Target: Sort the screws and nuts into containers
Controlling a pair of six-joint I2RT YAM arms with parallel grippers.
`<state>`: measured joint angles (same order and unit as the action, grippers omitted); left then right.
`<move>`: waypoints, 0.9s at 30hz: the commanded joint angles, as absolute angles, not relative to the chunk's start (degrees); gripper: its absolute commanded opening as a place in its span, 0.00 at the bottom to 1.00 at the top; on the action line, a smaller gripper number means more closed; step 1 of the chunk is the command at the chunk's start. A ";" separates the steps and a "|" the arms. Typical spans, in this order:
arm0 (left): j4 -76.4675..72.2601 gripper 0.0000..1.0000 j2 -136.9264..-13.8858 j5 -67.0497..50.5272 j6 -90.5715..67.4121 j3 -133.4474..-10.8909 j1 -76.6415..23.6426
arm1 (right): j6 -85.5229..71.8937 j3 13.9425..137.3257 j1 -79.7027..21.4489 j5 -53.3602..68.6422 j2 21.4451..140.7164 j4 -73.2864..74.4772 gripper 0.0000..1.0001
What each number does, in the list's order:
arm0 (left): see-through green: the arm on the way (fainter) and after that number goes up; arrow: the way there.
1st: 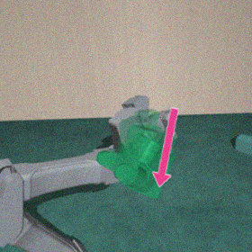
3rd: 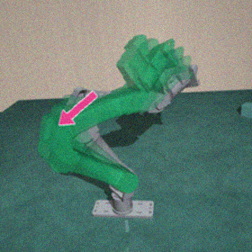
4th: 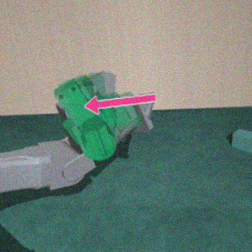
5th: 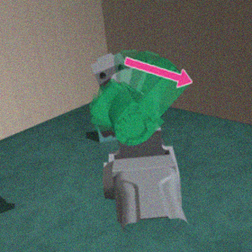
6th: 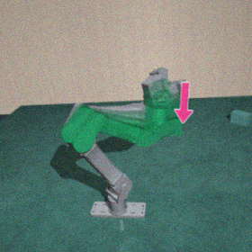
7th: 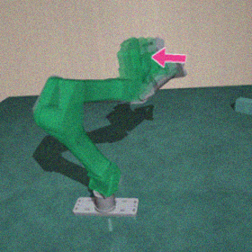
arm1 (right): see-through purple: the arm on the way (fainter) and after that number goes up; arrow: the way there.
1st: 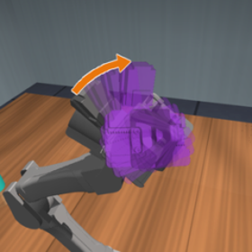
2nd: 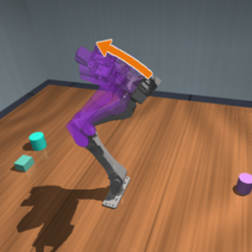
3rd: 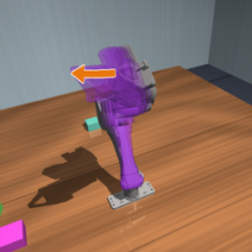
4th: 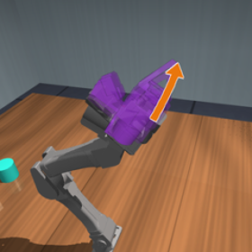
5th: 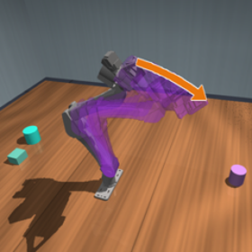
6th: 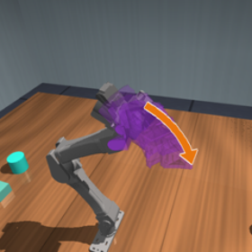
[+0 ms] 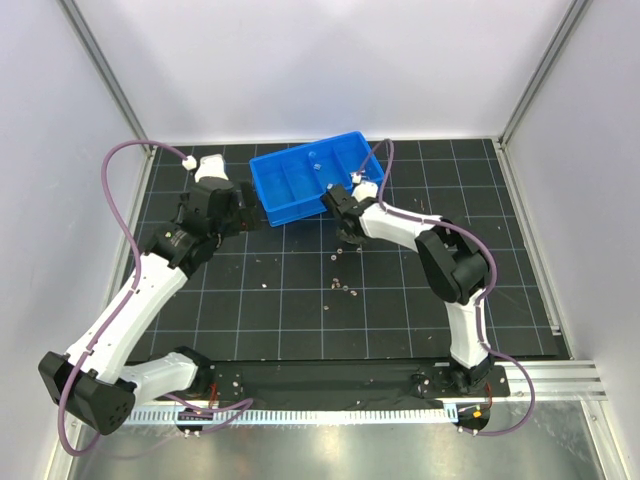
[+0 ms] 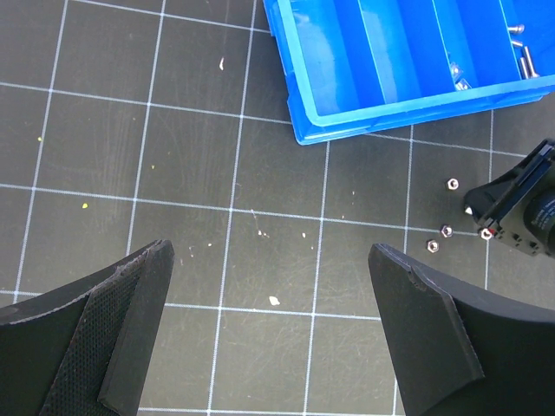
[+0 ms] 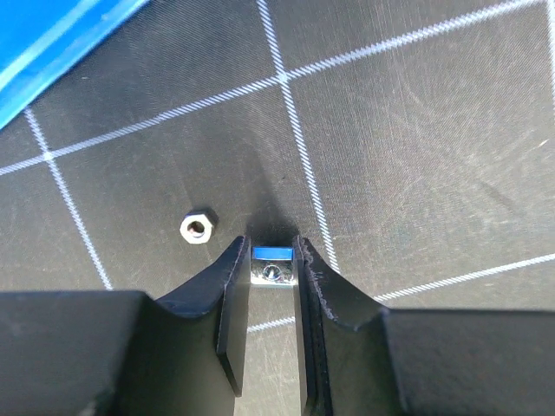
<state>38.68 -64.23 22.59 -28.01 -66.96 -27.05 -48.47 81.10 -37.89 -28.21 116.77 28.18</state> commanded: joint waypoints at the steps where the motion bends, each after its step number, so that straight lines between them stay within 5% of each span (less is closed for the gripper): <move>1: 39.02 1.00 -62.84 24.08 -27.33 -68.91 -27.33 | -44.05 86.65 -38.32 -30.41 114.97 30.93 0.17; 9: 38.94 1.00 -62.93 24.08 -27.33 -68.82 -27.33 | -29.99 102.99 -37.09 -32.96 114.95 28.75 0.17; 19: 38.85 1.00 -63.28 24.26 -27.07 -68.64 -27.42 | -24.26 123.73 -33.14 -26.91 131.21 24.96 0.20; 23: 38.85 1.00 -63.72 24.70 -26.81 -68.64 -27.77 | -22.24 129.37 -32.34 -23.75 135.09 28.03 0.53; 27: 38.85 1.00 -63.63 25.05 -26.54 -68.64 -28.30 | -19.78 129.47 -32.43 -19.69 130.37 28.74 0.71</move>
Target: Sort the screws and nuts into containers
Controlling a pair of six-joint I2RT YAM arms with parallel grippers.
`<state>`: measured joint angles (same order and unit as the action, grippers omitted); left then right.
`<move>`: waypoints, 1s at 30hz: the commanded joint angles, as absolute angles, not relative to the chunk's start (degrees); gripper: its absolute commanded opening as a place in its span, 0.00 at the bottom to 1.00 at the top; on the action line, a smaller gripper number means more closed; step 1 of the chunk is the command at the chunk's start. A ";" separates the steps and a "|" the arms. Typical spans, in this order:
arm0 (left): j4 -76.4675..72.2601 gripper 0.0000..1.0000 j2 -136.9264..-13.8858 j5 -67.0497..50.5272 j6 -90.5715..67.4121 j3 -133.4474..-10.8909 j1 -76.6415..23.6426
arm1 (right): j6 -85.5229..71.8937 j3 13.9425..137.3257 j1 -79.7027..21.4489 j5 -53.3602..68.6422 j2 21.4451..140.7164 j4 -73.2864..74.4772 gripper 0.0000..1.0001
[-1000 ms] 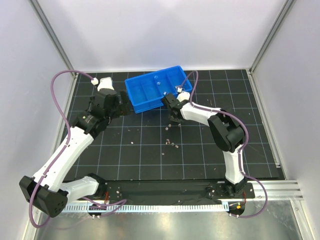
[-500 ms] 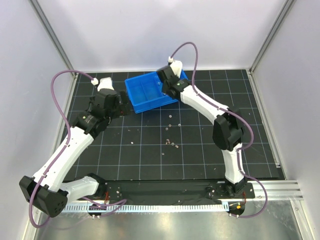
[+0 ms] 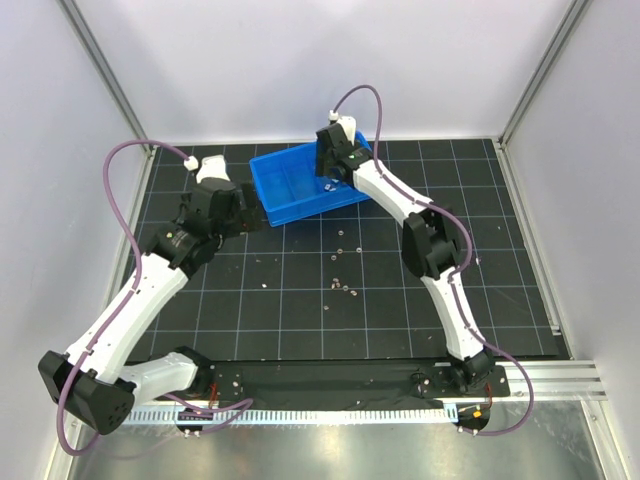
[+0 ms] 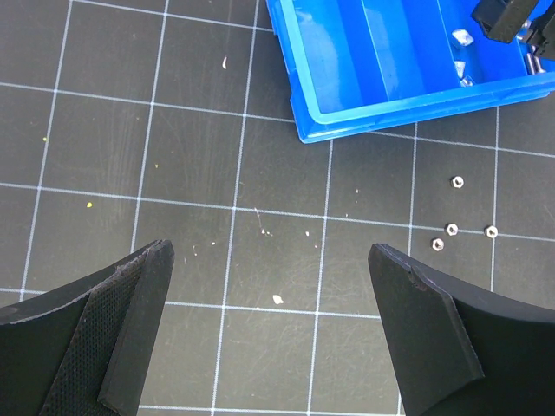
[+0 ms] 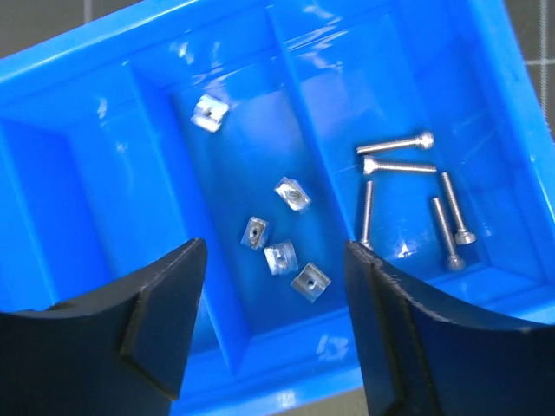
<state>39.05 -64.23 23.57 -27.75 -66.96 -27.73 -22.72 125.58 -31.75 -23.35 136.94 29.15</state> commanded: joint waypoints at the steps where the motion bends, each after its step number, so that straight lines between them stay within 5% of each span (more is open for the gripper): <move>1: 38.93 1.00 -63.63 25.05 -26.54 -68.64 -28.30 | -18.99 128.24 -32.43 -19.08 128.86 29.52 0.72; 9: 38.67 1.00 -63.19 23.12 -26.46 -68.55 -29.00 | -21.35 98.07 -32.87 -15.21 104.37 28.13 0.72; 18: 38.23 1.00 -63.28 20.31 -26.72 -68.38 -28.92 | -25.40 69.90 -33.93 -16.08 95.89 25.06 0.68; 30: 37.79 1.00 -62.75 18.37 -27.25 -68.29 -27.25 | -23.91 70.66 -34.19 -17.49 104.75 22.94 0.60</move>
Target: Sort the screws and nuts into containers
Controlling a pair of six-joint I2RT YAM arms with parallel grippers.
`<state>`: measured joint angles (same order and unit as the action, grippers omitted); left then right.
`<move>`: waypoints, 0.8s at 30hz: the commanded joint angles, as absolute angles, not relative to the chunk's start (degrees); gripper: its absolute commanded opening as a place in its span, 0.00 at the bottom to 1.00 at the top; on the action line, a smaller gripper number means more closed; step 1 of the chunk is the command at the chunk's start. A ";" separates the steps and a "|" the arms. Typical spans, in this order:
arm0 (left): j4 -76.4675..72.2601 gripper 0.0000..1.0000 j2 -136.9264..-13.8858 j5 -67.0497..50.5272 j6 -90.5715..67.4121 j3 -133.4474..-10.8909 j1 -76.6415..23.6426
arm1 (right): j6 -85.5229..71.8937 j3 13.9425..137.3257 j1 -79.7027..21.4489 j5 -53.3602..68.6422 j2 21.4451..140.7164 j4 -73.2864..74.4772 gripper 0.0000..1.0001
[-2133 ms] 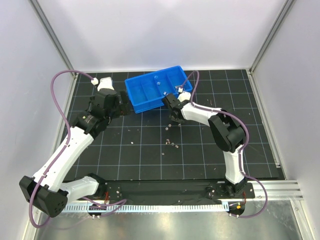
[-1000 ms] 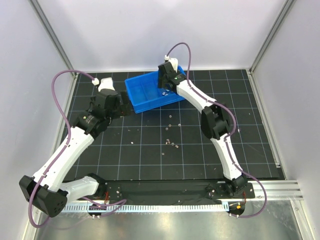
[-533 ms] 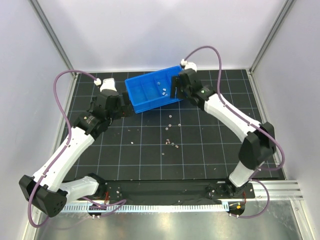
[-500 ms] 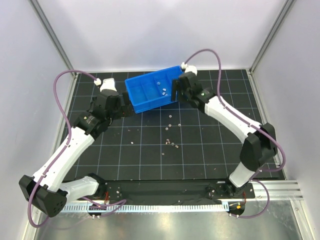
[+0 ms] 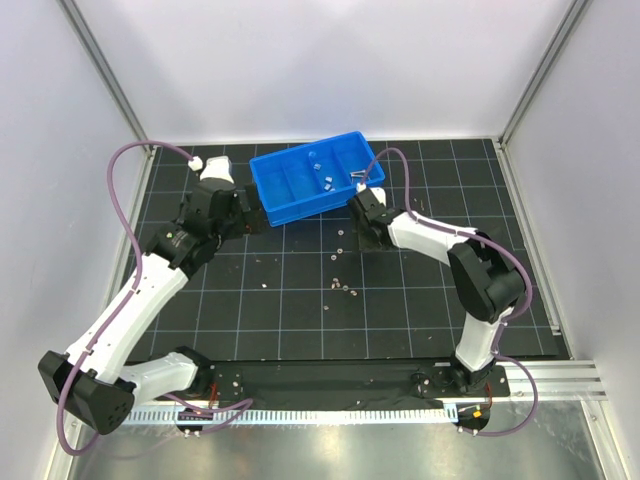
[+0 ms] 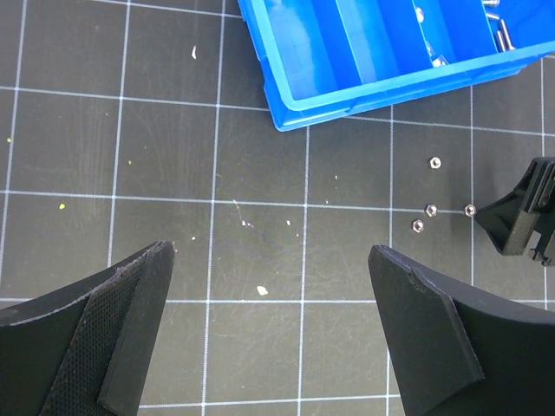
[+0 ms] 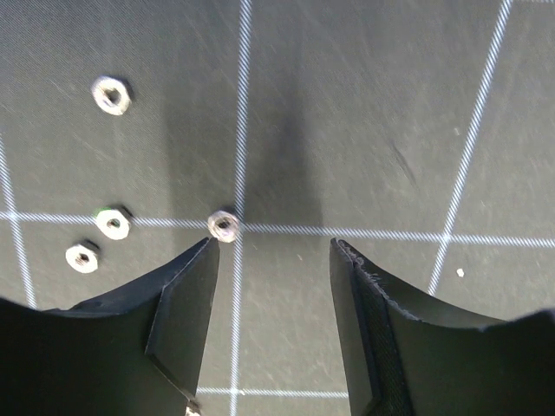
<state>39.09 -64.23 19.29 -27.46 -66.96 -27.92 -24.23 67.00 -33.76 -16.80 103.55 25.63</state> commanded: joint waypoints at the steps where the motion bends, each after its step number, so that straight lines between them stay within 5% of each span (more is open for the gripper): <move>1: 37.71 1.00 -62.93 18.37 -27.33 -68.20 -27.16 | -23.82 70.93 -34.19 -17.14 105.20 23.03 0.60; 24: 37.71 1.00 -63.02 18.37 -27.16 -68.29 -27.07 | -24.43 71.72 -35.86 -16.35 111.88 23.38 0.36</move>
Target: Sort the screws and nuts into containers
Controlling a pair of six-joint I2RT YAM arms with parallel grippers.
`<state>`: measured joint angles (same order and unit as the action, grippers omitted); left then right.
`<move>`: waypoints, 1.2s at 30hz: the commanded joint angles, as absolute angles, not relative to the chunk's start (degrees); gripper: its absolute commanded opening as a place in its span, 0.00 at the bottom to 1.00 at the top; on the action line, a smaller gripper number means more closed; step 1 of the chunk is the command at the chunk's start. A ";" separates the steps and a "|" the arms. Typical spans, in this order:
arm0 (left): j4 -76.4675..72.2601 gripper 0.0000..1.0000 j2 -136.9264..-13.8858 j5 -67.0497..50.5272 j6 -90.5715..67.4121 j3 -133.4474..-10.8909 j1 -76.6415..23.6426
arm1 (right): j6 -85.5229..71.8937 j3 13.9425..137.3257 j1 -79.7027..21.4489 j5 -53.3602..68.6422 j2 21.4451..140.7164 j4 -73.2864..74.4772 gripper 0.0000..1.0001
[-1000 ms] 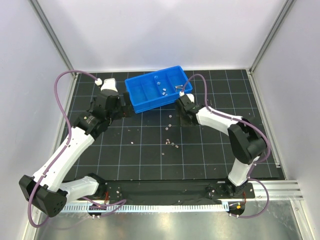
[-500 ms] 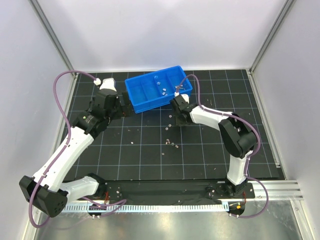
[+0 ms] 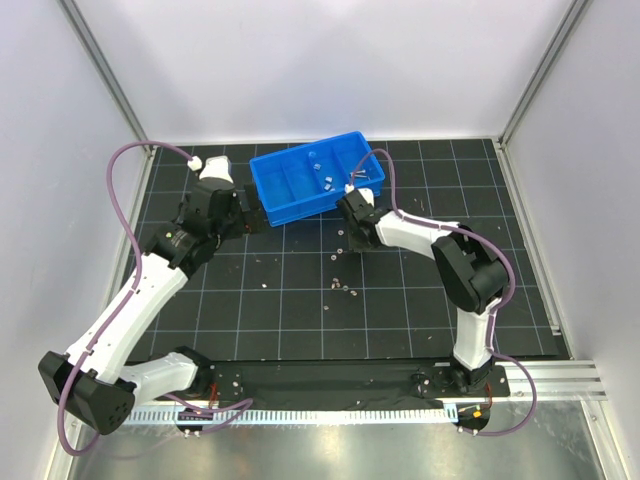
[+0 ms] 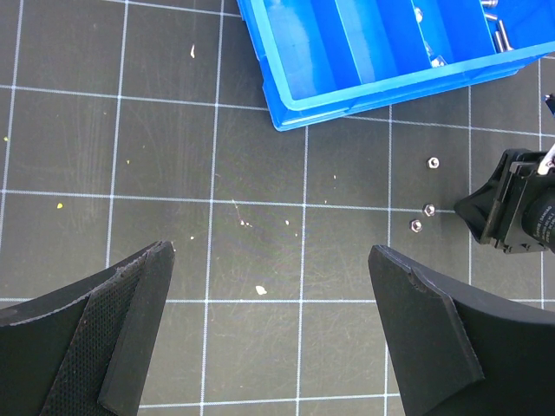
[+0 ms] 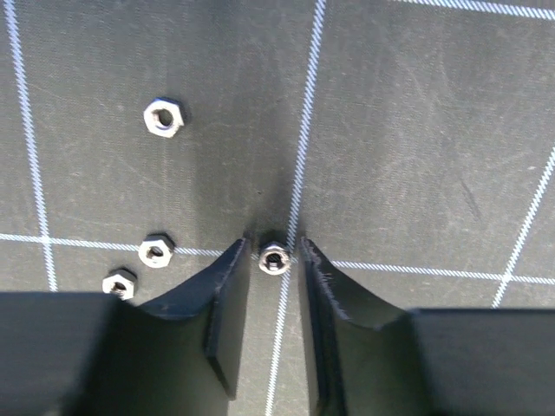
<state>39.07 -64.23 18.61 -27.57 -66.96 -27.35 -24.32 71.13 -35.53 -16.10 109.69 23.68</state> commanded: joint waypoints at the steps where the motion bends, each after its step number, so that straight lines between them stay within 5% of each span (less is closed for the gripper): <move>1: 37.62 1.00 -63.02 18.46 -27.07 -68.29 -27.16 | -24.35 71.81 -35.77 -16.17 112.23 23.29 0.34; 9: 37.71 1.00 -62.84 18.37 -27.16 -68.29 -27.07 | -26.54 72.86 -35.86 -15.65 111.98 26.28 0.15; 18: 37.71 1.00 -62.75 18.46 -27.16 -68.38 -27.07 | -26.72 77.60 -36.38 -15.38 105.74 30.23 0.11; 25: 37.79 1.00 -63.02 18.37 -27.16 -68.29 -27.07 | -22.34 93.21 -37.44 -13.19 107.48 31.99 0.11; 36: 37.79 1.00 -63.37 18.98 -26.81 -68.20 -27.07 | -16.79 125.05 -37.79 -11.52 129.18 35.77 0.11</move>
